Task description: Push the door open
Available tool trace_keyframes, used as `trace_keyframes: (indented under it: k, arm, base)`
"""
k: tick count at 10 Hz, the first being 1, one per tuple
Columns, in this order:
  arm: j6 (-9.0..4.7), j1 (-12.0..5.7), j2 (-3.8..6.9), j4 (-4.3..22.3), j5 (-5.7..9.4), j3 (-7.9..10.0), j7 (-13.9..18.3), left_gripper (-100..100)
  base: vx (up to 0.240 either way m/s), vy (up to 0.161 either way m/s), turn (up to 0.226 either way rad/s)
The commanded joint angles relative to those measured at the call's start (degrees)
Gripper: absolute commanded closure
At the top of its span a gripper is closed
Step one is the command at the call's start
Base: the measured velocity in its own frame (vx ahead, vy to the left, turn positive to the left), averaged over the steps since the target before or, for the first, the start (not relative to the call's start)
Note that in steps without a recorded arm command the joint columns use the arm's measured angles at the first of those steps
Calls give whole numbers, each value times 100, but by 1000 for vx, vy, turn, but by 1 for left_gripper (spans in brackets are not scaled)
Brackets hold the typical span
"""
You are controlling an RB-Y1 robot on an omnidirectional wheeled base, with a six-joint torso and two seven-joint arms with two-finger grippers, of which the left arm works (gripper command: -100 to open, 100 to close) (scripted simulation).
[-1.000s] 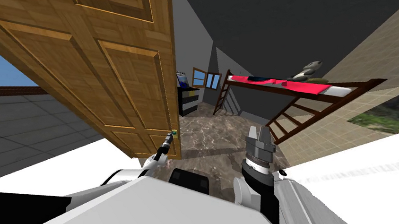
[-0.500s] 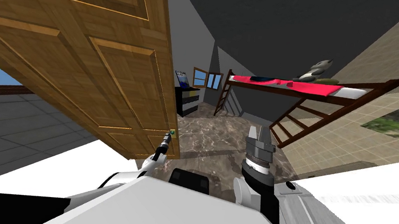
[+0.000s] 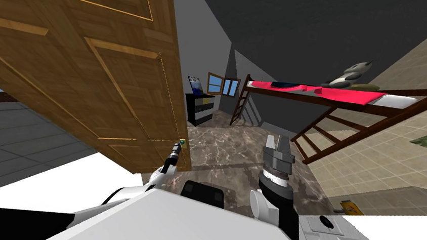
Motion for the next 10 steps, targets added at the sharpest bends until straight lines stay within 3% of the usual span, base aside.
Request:
trace_keyframes:
  k: [1, 10]
  arm:
    - [-70, -101, 47, 127, 61, 97, -39, 100]
    - [-63, -78, 124, 136, 336, 550, -225, 100]
  base:
    - [188, -9, 40]
    - [190, -35, 42]
